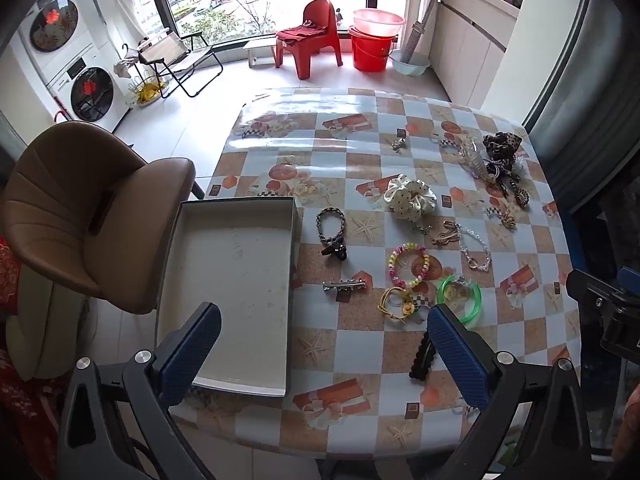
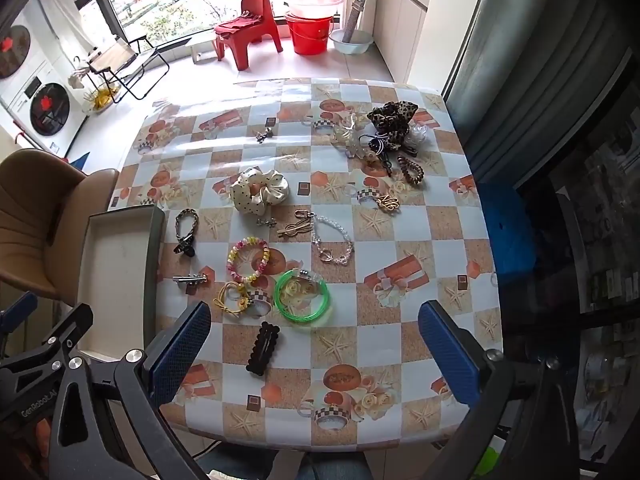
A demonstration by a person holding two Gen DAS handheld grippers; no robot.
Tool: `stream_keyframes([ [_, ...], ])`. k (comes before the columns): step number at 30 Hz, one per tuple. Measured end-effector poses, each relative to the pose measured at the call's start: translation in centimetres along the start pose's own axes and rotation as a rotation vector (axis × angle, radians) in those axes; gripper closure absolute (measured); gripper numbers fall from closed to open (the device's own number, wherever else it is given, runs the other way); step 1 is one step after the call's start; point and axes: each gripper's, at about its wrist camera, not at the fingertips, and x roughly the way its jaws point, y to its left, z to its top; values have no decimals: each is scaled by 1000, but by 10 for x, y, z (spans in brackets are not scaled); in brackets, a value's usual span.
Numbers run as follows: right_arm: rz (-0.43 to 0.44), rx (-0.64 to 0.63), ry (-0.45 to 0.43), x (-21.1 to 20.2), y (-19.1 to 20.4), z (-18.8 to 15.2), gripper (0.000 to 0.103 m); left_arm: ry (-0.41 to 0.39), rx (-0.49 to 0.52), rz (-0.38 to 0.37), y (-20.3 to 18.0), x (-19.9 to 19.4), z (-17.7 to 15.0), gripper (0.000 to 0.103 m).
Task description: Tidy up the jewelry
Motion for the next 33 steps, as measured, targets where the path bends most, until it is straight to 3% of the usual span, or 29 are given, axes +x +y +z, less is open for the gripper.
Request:
stream_keyframes([
  [33, -5, 0, -6, -2, 4, -5, 0, -5, -10, 2, 2, -1, -2, 0],
])
